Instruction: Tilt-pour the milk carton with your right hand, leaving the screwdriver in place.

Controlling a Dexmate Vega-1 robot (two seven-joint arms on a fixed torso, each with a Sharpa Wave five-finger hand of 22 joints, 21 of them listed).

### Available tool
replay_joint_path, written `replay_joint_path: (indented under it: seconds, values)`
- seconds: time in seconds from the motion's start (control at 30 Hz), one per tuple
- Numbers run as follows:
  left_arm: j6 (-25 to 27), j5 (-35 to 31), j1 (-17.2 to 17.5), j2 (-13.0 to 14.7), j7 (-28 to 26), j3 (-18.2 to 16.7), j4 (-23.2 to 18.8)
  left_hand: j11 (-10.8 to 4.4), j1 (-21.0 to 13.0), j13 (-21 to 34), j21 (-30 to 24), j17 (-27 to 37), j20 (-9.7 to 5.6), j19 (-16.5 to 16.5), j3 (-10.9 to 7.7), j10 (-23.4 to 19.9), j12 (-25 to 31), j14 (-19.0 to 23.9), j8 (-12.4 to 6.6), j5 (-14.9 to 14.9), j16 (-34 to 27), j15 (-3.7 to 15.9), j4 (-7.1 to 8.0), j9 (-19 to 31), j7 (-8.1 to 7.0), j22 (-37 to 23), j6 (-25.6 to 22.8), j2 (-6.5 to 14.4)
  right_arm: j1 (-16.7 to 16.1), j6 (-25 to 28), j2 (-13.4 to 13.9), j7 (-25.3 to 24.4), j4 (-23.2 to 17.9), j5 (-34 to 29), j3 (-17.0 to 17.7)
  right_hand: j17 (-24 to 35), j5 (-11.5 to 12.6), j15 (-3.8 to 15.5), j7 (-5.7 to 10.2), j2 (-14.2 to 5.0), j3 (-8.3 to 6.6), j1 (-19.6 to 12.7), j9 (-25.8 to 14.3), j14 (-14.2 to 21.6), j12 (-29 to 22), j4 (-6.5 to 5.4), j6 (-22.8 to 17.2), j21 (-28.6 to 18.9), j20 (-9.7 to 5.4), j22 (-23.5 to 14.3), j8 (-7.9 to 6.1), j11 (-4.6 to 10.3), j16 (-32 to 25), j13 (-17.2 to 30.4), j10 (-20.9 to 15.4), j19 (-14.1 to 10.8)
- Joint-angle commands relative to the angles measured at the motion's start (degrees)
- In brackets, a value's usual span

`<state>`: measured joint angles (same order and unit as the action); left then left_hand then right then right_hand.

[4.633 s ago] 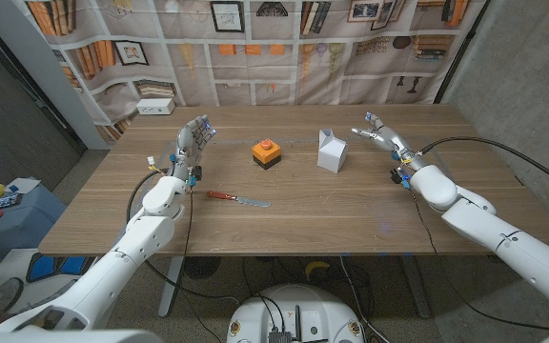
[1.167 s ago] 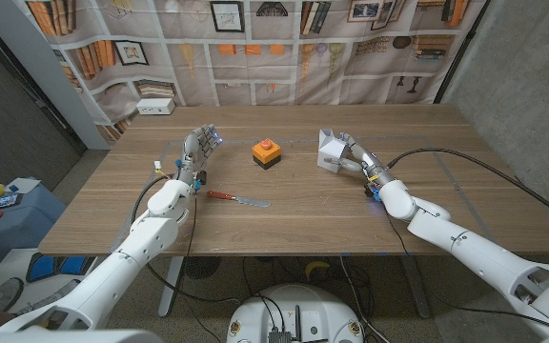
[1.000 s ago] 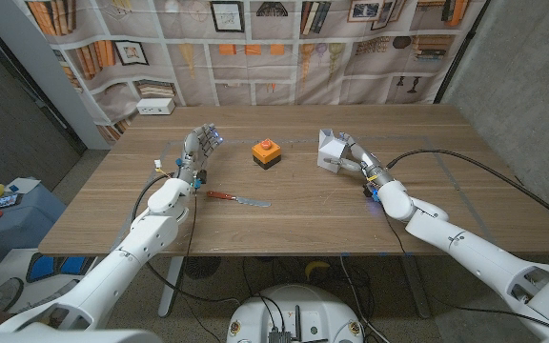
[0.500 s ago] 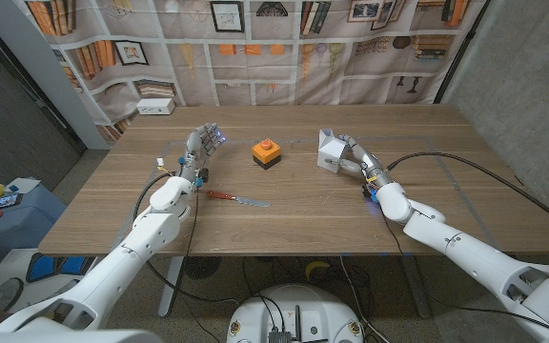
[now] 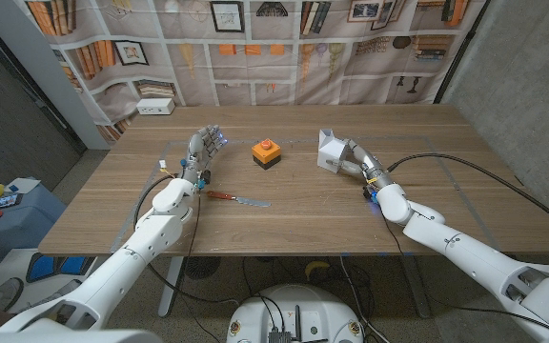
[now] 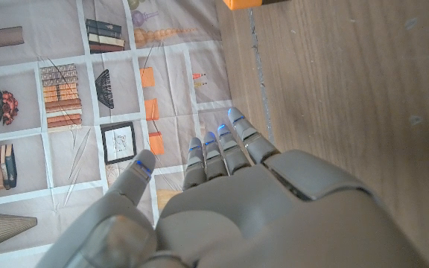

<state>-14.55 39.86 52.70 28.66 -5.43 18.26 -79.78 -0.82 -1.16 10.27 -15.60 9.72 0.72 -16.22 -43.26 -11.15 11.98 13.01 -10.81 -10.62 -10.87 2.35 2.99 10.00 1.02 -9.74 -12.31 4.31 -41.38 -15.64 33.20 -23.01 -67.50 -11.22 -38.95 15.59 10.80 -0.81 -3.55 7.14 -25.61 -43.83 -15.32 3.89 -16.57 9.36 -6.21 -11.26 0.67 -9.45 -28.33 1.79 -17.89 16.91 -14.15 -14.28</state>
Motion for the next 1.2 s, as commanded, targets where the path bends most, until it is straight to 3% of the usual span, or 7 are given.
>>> replay_joint_path:
  seconds: [0.03,0.3,0.57,1.2]
  values:
    - [-0.46,-0.13,0.41,-0.45,-0.39,0.2,-0.01,-0.26,0.31,0.26,0.26,0.21,-0.06,-0.51,-0.14,-0.63,-0.02,0.48,-0.13,-0.21,-0.13,-0.06,0.28,0.13,0.13,-0.17,-0.69,3.52,0.09,-0.42,-0.11,-1.42,0.48,-0.34,-0.14,0.29,-0.09,0.29,0.16,-0.46,0.15,0.13,-0.32,1.45,-0.79,-0.43,-2.32,-0.34,-0.15,-0.28,-1.44,0.02,-0.84,0.33,-1.89,-1.04]
    - [-0.56,-0.13,0.13,-0.81,-0.17,0.46,0.53,-0.18,0.31,0.27,0.43,0.21,0.01,-0.64,-0.16,-0.67,-0.1,0.63,-0.04,-0.22,-0.06,-0.12,0.37,0.14,0.03,-0.17,-0.66,3.51,0.01,-1.08,0.03,-2.59,0.5,-0.83,-0.01,0.45,-0.13,1.14,1.16,-0.78,0.52,-0.07,-0.32,3.32,-1.46,-0.37,-5.8,-0.5,-0.45,-0.28,-3.43,1.34,-1.71,0.56,-5.32,-2.63]
    - [-0.57,-0.23,0.17,-0.86,-0.33,0.51,0.54,-0.07,0.32,0.28,0.57,0.22,-0.01,-0.73,-0.18,-0.69,-0.16,0.68,-0.09,-0.22,0.01,-0.15,0.44,0.14,0.01,-0.18,-0.93,3.5,-0.18,-1.18,0.65,-2.58,-0.84,-1.06,0.33,0.52,-0.12,1.69,1.48,-1.06,0.7,-0.11,-0.22,4.55,-1.7,-0.44,-7.32,-0.48,-0.48,-0.29,-4.24,1.63,-2.28,0.59,-7.13,-3.3]
    - [-0.55,-0.09,0.38,-0.59,-0.12,0.37,0.24,-0.12,0.34,0.29,0.95,0.23,0.07,-0.87,-0.21,-0.7,-0.3,0.63,-0.16,-0.23,0.2,-0.27,0.64,0.16,0.04,-0.19,-1.45,3.48,-2.07,1.32,4.79,-0.87,-9.07,-1.54,3.42,0.63,-0.16,2.06,1.74,-1.79,0.9,0.0,0.24,5.57,-1.52,-0.65,-7.54,-0.47,-0.58,-0.3,-4.35,1.98,-2.81,0.68,-8.31,-4.33]
